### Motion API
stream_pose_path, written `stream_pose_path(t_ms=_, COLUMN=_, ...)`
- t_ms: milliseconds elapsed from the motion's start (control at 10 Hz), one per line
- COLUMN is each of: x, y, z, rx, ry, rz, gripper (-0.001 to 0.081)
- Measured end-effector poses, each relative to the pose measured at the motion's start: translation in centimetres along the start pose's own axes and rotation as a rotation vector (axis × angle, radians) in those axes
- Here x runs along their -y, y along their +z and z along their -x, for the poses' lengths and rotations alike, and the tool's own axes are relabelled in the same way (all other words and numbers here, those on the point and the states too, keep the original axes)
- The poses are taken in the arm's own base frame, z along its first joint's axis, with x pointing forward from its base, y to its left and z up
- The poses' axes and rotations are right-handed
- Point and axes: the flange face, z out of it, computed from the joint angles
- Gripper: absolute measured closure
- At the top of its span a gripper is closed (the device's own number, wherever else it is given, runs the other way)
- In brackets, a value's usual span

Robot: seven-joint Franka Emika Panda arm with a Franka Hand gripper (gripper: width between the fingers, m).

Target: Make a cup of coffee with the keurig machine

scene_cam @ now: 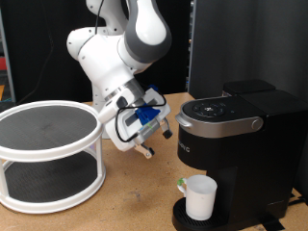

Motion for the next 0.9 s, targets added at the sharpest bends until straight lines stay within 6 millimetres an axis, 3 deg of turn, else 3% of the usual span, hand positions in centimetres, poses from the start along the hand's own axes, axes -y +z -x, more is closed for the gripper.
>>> stream_pose_path(t_ms=200, x=0.6, y=-2.0, z=-0.9, rx=0.010, ry=0.022, rz=-0.068, gripper=-0.0002)
stream_pose_path(t_ms=500, x=0.8, y=-2.0, z=-1.0, rx=0.015, ry=0.033, rz=-0.103, gripper=-0.0002)
stream_pose_path(t_ms=900, x=2.8, y=-6.3, z=-3.4, rx=-0.004, ry=0.060, rz=-0.269, gripper=-0.0002)
